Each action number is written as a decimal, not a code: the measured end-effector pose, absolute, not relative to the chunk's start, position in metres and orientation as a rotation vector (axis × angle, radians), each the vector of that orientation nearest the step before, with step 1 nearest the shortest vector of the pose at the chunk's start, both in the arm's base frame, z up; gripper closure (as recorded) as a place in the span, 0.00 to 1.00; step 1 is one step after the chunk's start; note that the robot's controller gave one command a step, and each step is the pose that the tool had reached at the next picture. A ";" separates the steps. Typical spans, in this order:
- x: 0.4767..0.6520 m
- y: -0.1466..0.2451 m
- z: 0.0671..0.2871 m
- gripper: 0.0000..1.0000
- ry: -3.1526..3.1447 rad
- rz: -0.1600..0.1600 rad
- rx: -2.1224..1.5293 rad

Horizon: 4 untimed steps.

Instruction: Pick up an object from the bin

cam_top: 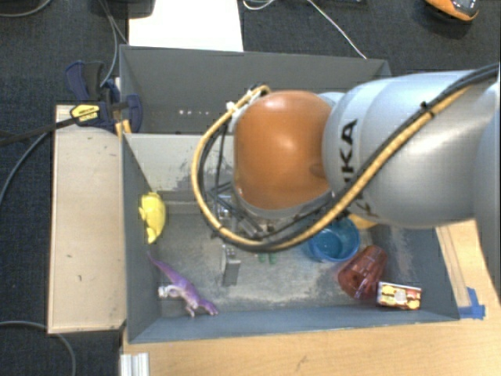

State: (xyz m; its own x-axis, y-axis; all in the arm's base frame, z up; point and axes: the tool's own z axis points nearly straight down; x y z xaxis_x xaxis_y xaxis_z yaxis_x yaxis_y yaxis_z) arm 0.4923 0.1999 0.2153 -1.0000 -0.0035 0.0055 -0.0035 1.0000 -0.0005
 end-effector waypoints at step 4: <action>0.486 0.248 0.122 0.00 -3.127 -0.003 0.312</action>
Offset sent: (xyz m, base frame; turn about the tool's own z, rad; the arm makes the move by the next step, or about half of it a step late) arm -0.0061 0.0508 -0.1097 -0.3581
